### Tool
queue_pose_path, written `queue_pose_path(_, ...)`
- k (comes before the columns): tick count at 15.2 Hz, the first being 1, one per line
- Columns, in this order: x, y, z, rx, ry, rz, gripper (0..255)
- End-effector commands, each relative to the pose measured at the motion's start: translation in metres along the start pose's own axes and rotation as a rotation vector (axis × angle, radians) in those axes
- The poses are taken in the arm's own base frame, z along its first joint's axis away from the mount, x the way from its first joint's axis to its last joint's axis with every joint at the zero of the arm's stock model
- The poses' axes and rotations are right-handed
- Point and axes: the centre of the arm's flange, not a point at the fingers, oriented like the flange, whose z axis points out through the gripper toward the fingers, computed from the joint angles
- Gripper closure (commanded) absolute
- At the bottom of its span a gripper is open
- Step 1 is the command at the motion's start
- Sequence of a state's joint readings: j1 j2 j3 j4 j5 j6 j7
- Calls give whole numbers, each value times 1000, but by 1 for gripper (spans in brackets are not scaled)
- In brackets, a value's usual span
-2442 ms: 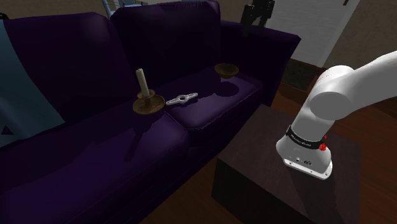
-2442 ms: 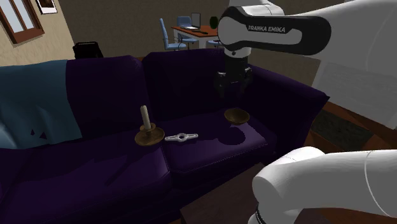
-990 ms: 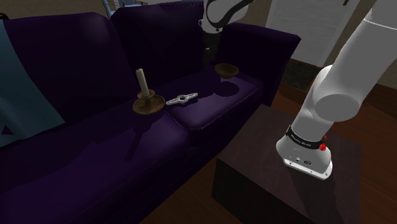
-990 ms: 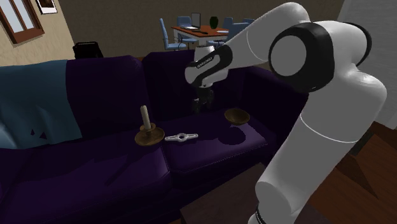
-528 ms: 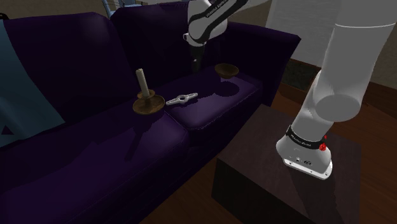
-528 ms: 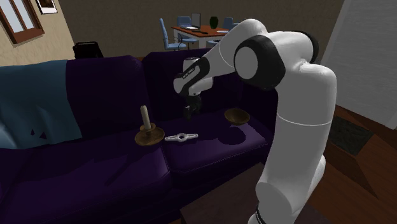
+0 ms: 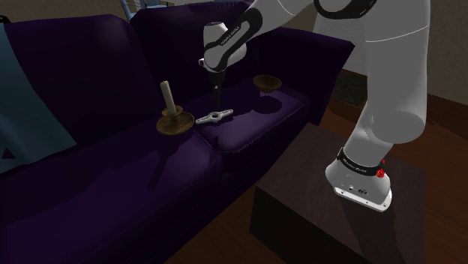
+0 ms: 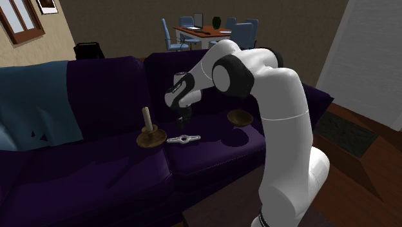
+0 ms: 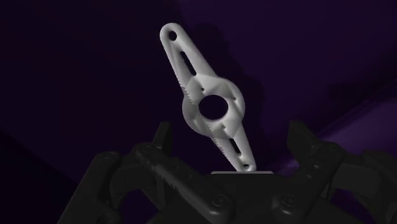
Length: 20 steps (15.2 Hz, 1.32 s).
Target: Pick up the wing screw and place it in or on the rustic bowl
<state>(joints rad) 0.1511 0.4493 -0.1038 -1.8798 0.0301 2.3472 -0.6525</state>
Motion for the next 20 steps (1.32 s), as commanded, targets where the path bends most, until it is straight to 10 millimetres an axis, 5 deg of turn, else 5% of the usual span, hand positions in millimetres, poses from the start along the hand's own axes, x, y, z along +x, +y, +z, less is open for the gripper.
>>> queue_pose_path(1,21,-2,18,4,-2,-53,0)
queue_pose_path(6,66,-10,66,12,-9,-181,0)
queue_pose_path(14,68,-11,108,12,-9,-186,0)
queue_pose_path(20,68,-11,108,12,-9,-186,0)
